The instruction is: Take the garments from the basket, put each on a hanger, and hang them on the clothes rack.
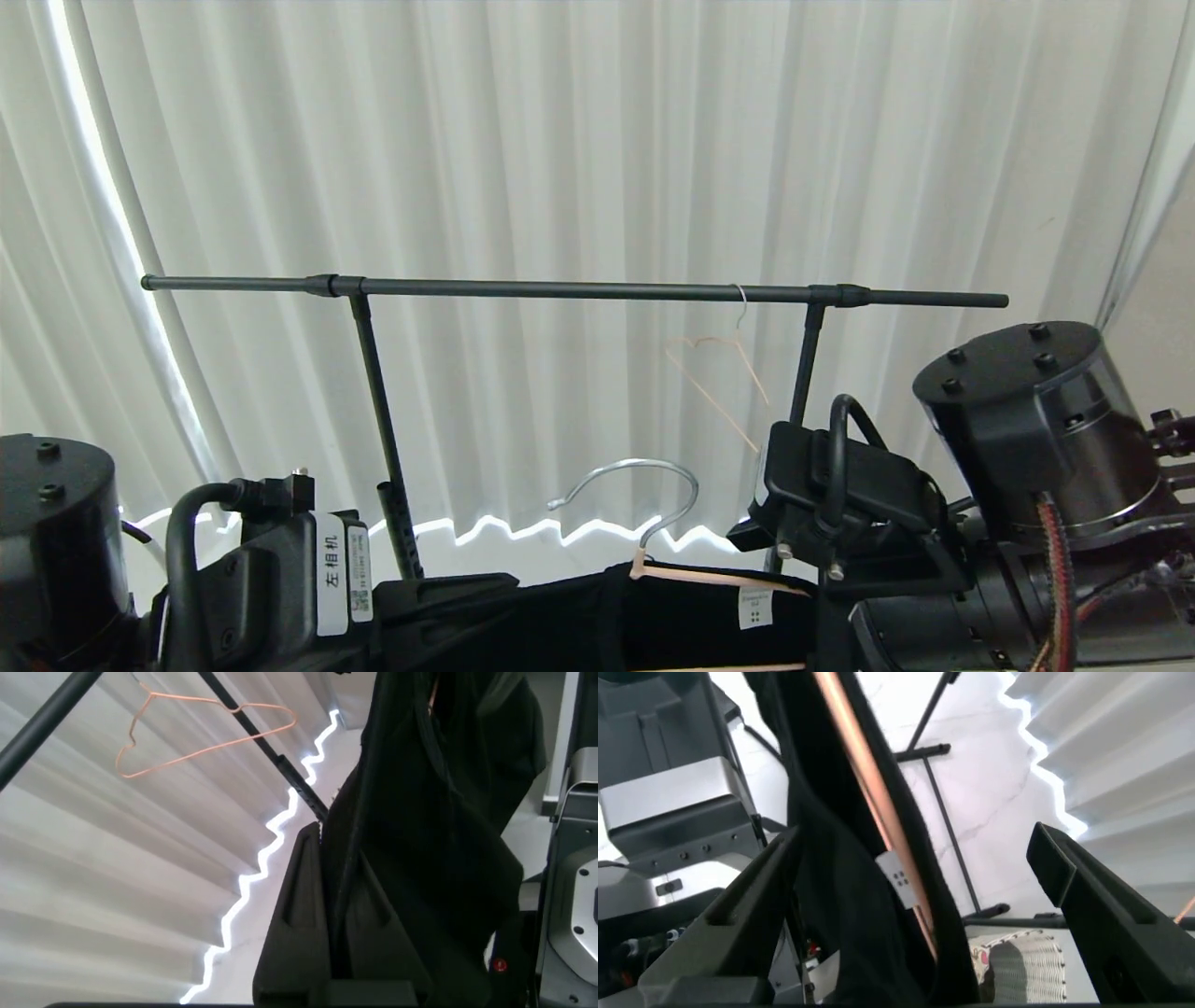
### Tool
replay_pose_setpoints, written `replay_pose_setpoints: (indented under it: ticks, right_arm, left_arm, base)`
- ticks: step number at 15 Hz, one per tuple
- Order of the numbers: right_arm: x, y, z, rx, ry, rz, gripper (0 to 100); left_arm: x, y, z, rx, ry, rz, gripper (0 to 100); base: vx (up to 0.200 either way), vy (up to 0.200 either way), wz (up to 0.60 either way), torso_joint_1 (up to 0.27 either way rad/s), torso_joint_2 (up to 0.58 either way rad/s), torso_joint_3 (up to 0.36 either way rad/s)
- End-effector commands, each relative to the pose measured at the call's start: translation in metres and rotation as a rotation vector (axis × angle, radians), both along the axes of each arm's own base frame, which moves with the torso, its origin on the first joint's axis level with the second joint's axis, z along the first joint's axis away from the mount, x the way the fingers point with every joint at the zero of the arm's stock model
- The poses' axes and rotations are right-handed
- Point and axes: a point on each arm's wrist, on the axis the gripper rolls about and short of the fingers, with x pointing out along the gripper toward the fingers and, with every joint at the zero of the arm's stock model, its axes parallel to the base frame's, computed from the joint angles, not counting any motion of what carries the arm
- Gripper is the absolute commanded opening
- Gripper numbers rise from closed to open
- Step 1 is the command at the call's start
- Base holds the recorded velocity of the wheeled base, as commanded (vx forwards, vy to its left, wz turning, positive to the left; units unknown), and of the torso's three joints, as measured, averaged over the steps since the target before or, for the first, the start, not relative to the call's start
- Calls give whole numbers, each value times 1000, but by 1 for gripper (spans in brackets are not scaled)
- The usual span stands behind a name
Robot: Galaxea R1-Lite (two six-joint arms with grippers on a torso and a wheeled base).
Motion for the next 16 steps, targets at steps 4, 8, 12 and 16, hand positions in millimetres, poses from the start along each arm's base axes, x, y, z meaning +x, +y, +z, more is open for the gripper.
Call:
replay_pose_setpoints:
  ticks: [4,8,12,16]
  right_arm:
    - [3,-1,-3,-11,4,-13,100]
    - [4,-1,-3,-11,-5,-24,0]
    - [5,-2,-3,-18,-33,-59,0]
    - [5,-2,-6,31,-114,-69,0]
  left_arm:
    - [-1,0,6,-18,-20,-1,0]
    - [-1,0,6,-18,-20,-1,0]
    - [-1,0,6,-19,-22,-1,0]
    - [0,0,6,-19,-19,3,100]
  base:
    - [0,0,0,0,0,0]
    - [0,0,0,0,0,0]
    - [0,0,0,0,0,0]
    - [0,0,0,0,0,0]
